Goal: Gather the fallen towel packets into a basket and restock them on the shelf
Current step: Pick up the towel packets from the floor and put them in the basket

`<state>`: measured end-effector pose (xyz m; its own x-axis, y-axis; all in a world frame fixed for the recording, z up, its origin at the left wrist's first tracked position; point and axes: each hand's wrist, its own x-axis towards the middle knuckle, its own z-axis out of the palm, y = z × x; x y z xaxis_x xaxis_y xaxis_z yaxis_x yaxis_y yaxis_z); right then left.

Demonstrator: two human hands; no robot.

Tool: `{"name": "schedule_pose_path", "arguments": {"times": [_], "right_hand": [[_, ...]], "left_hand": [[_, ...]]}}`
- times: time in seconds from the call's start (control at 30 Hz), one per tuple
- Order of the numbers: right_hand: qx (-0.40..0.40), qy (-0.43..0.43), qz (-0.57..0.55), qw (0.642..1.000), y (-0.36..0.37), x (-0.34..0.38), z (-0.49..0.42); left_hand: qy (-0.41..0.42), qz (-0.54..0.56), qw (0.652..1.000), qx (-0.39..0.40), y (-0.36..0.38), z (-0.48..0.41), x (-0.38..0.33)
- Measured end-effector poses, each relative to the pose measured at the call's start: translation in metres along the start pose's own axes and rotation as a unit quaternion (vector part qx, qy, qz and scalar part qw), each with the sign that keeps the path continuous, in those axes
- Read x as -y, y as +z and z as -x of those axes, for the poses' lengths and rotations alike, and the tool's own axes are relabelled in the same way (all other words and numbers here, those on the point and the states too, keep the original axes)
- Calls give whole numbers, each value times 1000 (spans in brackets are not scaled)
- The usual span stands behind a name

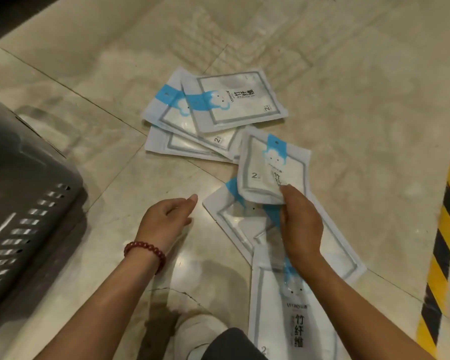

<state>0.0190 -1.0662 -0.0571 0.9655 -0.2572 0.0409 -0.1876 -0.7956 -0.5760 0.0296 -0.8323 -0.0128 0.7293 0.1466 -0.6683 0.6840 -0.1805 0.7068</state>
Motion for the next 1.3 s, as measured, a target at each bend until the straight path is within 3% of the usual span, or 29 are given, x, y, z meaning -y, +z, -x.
{"name": "schedule_pose_path", "arguments": {"times": [0.07, 0.2, 0.27, 0.37, 0.5, 0.67, 0.77, 0.83, 0.93, 1.07, 1.2, 1.3], "right_hand": [[-19, -134, 35, 990, 1, 11, 24], [0, -283, 102, 954, 10, 26, 48], [3, -337, 85, 938, 14, 32, 60], [58, -347, 93, 931, 13, 30, 67], [151, -239, 78, 956, -3, 9, 71], [126, 66, 37, 989, -31, -39, 88], [80, 264, 67, 959, -37, -61, 97], [123, 347, 135, 920, -39, -72, 104], [154, 376, 149, 902, -36, -82, 113], [84, 362, 126, 920, -33, -86, 110], [30, 273, 21, 961, -49, -84, 90], [-3, 234, -75, 969, -68, -72, 64]], "left_hand": [[-26, 68, 997, 23, 3, 3, -4], [-100, 211, 968, 95, 8, 7, -6], [-125, 237, 961, 74, 8, 6, 1], [-92, 160, 983, -12, 7, 3, 17], [-30, 165, 984, -56, 10, 2, 19], [-30, 208, 977, -38, 15, 3, 21], [-46, 189, 981, -18, 16, 3, 24], [-68, 200, 977, 13, 15, 3, 23], [-89, 206, 971, 80, 13, 5, 20], [-57, 199, 973, 98, 11, 6, 21], [-24, 187, 978, 88, 7, 4, 21], [-22, 197, 977, 81, 2, 3, 21]]}}
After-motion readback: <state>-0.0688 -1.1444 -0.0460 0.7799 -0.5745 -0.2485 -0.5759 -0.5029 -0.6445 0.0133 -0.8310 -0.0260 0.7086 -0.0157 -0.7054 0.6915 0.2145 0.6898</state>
